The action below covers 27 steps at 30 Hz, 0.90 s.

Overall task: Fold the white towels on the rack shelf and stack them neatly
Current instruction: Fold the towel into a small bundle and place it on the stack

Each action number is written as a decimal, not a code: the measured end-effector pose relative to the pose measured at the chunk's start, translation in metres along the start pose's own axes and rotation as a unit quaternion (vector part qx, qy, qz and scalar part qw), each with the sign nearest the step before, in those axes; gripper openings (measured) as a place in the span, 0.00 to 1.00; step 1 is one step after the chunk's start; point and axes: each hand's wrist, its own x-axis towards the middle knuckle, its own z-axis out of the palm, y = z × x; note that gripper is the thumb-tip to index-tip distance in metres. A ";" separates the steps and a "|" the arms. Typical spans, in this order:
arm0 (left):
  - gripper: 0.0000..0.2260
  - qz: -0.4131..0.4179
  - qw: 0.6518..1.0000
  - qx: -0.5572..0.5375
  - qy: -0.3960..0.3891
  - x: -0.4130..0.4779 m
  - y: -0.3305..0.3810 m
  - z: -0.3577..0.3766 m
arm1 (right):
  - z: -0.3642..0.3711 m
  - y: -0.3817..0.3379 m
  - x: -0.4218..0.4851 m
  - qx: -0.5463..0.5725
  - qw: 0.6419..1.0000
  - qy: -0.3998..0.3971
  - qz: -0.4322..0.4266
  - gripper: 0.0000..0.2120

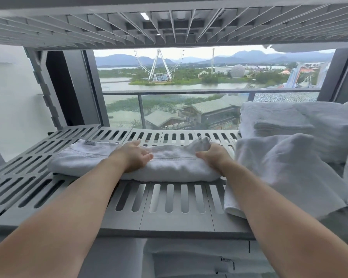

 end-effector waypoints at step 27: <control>0.21 -0.050 0.997 -0.059 0.025 -0.031 -0.074 -0.019 | 0.076 -0.181 -0.021 0.290 0.957 0.008 -0.010 0.08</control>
